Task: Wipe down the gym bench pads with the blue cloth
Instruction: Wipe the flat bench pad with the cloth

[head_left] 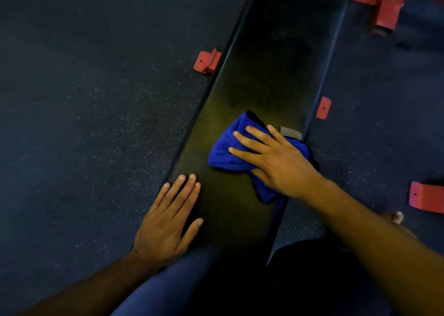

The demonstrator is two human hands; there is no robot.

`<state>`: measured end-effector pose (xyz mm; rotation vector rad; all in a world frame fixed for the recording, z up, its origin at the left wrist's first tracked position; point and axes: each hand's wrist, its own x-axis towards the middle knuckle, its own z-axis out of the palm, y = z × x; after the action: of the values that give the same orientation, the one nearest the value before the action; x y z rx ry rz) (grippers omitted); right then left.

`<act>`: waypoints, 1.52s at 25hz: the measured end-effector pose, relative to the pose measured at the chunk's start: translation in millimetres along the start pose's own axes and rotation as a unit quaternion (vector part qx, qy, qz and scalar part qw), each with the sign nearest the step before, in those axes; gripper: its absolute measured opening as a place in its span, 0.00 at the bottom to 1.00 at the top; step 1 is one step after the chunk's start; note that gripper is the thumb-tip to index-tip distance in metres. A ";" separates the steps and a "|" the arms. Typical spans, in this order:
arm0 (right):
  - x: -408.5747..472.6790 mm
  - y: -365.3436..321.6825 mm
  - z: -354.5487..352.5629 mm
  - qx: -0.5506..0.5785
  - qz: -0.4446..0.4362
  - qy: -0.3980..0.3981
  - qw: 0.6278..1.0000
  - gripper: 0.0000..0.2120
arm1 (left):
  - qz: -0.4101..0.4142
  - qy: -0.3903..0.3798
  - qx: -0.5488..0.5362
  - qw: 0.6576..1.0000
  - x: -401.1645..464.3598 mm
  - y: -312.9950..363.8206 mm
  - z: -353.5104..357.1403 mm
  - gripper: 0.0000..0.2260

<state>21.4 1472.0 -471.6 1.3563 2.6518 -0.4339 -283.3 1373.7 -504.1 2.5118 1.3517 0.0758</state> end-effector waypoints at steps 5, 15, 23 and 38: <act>28.8 13.7 -4.5 -0.020 -0.049 0.031 0.998 0.31 | -0.022 -0.012 -0.003 1.000 -0.4 2.4 0.4 0.30; 23.9 8.5 -6.5 -0.046 -0.089 0.027 0.995 0.32 | -0.016 -0.001 0.011 1.000 1.3 11.4 -2.6 0.30; 22.7 1.4 3.7 -0.026 -0.039 0.069 0.997 0.32 | -0.020 0.008 -0.004 1.000 3.6 5.1 -0.2 0.29; 6.1 -14.9 25.5 -0.029 0.056 0.148 0.987 0.29 | -0.006 0.030 0.009 0.999 -0.8 7.4 4.2 0.32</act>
<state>5.4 1460.5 -494.4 1.6561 2.7684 -0.1513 -277.0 1368.2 -506.1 2.5356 1.3960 0.1380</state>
